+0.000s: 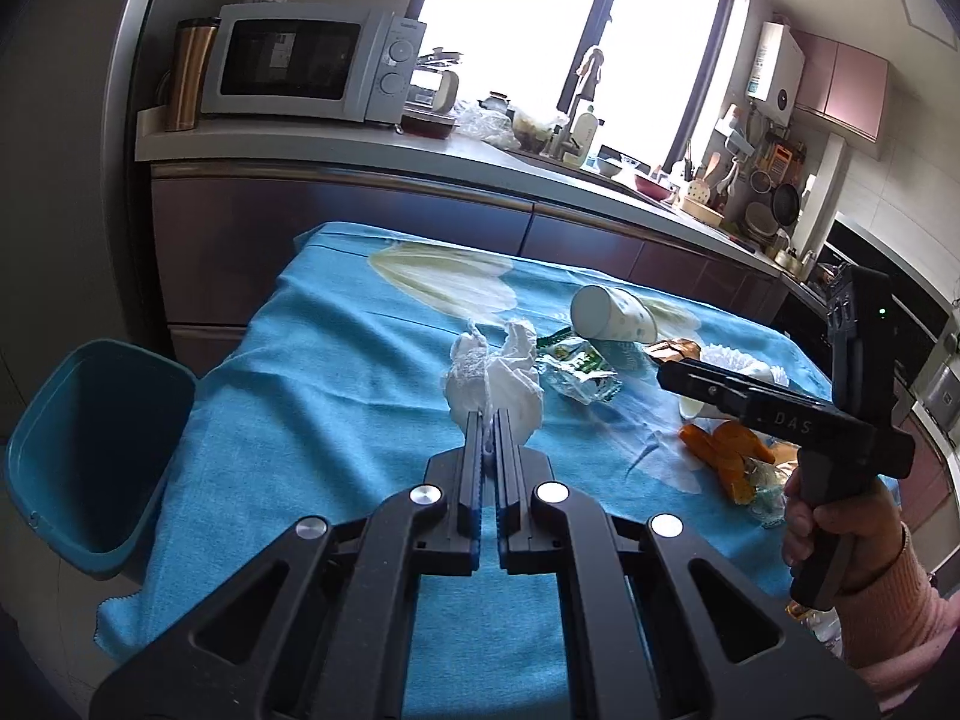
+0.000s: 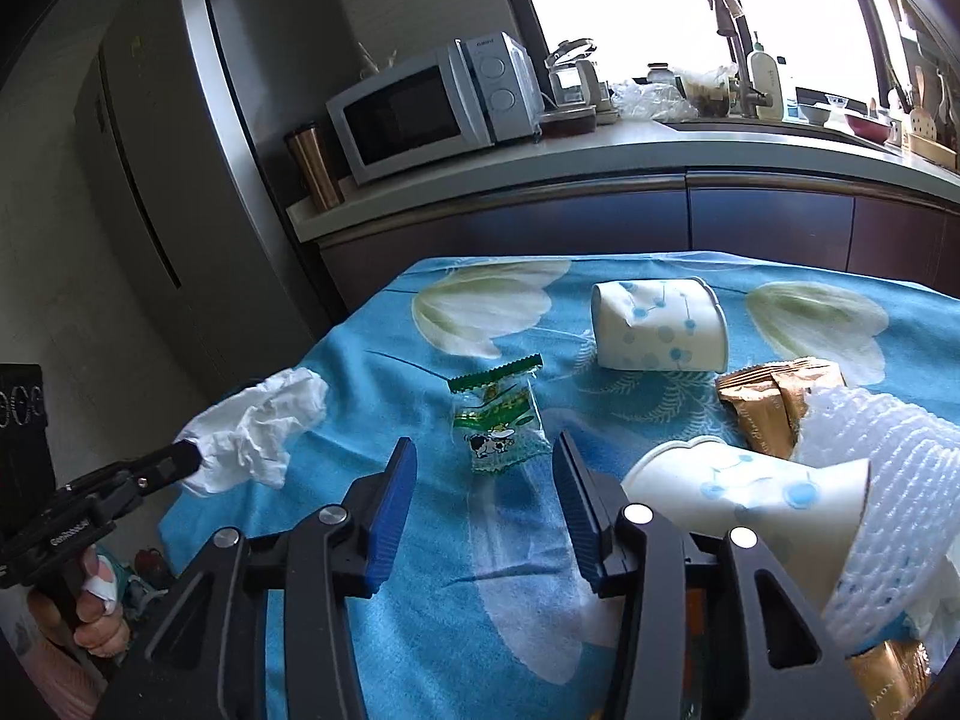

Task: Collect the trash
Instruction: 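Carry the tissue in the left tool and the wrapper in the right tool over the teal bin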

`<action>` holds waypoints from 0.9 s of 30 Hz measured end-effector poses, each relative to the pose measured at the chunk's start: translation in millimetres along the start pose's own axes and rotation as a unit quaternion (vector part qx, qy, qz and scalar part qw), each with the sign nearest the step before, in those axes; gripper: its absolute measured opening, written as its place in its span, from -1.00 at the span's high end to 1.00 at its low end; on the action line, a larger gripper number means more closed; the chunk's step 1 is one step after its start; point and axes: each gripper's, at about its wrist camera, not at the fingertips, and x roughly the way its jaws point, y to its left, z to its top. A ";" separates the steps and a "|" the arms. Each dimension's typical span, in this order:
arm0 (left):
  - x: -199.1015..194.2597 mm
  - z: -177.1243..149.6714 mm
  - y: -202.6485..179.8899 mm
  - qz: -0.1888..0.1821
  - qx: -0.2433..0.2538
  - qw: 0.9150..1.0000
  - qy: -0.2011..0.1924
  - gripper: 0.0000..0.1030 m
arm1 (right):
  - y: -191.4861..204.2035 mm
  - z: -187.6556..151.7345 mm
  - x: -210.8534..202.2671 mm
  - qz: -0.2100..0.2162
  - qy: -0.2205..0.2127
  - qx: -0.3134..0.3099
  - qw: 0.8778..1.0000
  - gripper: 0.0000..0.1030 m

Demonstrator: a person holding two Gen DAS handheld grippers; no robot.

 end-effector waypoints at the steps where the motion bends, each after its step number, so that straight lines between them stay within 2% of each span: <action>1: -2.4 -0.1 4.2 0.006 -0.002 1.000 -0.002 0.93 | 1.9 1.5 8.0 -0.003 0.005 -0.003 1.000 -0.04; 5: -10.6 -2.2 19.4 0.026 -0.013 1.000 -0.005 0.93 | 8.2 6.6 35.7 -0.022 0.027 -0.007 0.999 -0.15; 8: -13.8 -6.1 30.1 0.040 -0.021 0.999 -0.005 0.93 | 14.9 8.9 51.4 -0.034 0.044 -0.019 0.998 -0.16; 9: -15.4 -6.6 34.6 0.044 -0.025 0.999 -0.005 0.93 | 15.7 8.8 56.1 -0.037 0.052 -0.020 0.998 -0.13; 12: -19.8 -10.1 46.4 0.057 -0.034 0.998 -0.005 0.93 | 14.8 7.5 62.9 -0.041 0.065 -0.017 0.997 0.27; 17: -29.7 -12.0 71.3 0.078 -0.053 0.995 -0.012 0.93 | 18.6 11.2 52.8 -0.036 0.042 -0.022 0.998 0.29; 21: -43.0 -10.3 92.6 0.104 -0.066 0.992 -0.025 0.93 | 36.6 16.2 46.1 -0.002 0.033 -0.036 0.999 0.29; 27: -62.6 -9.7 135.6 0.152 -0.098 0.983 -0.037 0.93 | 103.8 26.1 48.4 0.098 0.034 -0.096 0.990 0.29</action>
